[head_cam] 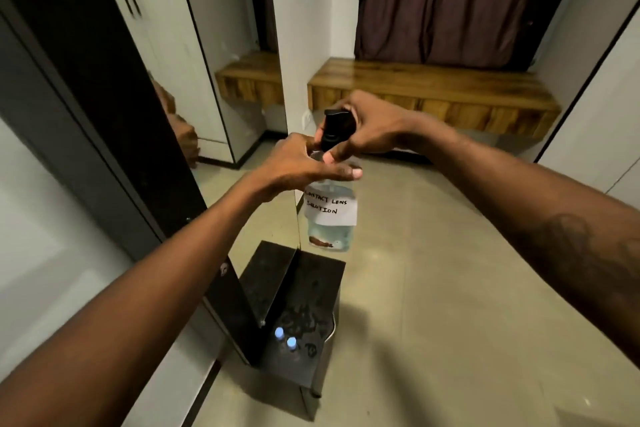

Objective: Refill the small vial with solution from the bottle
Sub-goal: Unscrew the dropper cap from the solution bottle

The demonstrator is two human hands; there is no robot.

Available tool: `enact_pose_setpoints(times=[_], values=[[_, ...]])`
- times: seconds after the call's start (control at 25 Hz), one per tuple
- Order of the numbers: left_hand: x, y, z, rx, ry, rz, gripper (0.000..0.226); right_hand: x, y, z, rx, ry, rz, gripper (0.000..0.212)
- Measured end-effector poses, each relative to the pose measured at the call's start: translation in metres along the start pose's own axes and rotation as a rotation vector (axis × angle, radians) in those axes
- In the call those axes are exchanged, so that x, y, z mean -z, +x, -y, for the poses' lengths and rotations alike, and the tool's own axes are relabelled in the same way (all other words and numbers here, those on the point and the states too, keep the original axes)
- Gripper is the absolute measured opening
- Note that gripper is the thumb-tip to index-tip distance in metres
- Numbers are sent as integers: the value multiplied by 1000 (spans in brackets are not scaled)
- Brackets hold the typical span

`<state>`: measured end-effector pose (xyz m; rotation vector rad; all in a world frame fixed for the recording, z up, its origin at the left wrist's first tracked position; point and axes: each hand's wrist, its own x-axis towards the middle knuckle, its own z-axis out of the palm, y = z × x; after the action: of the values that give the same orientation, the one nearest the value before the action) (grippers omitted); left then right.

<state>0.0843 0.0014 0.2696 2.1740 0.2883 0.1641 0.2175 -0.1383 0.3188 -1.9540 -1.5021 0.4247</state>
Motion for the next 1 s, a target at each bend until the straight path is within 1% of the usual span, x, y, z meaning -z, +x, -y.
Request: enact_pose_setpoints(times=[0.04,0.12,0.2,0.28,0.32,0.36,0.4,0.44,0.52,0.6,0.64,0.72,0.76,0.8,0.88,0.92,0.96,1.0], values=[[8,-2,-13,-30,-10,74,53,13,-7,10,6,17,16,32],[19,-6,-42,-95,2,149,49,39,-26,26,16,49,42,34],[23,-11,-68,-127,7,162,43,61,-43,39,20,100,80,38],[21,-13,-87,-163,7,140,44,76,-53,50,-17,128,74,40],[18,-14,-94,-180,-1,125,50,79,-55,56,-44,85,29,37],[16,-13,-98,-194,-4,111,57,82,-55,62,-67,-11,-36,37],[14,-13,-102,-202,11,99,62,86,-55,67,-92,-127,-101,42],[12,-13,-106,-207,42,98,60,91,-57,72,-121,-214,-127,45],[10,-14,-114,-218,108,130,48,99,-63,81,-170,-266,-67,40],[8,-16,-119,-231,127,185,43,106,-69,87,-137,-259,25,34],[6,-17,-121,-246,117,194,47,108,-72,90,-100,-227,66,35],[5,-15,-122,-265,54,169,65,109,-74,94,-57,-143,136,46],[6,-13,-122,-262,30,149,71,108,-74,95,-66,-168,133,52],[6,-12,-122,-259,28,135,69,107,-73,97,-96,-229,97,56],[8,-11,-123,-256,66,125,53,104,-72,99,-199,-373,-44,64],[8,-11,-124,-248,86,126,47,102,-71,100,-222,-398,-85,62],[8,-11,-125,-242,106,135,45,101,-71,103,-222,-406,-79,56],[7,-12,-124,-243,117,146,46,101,-71,106,-210,-420,-30,51]])
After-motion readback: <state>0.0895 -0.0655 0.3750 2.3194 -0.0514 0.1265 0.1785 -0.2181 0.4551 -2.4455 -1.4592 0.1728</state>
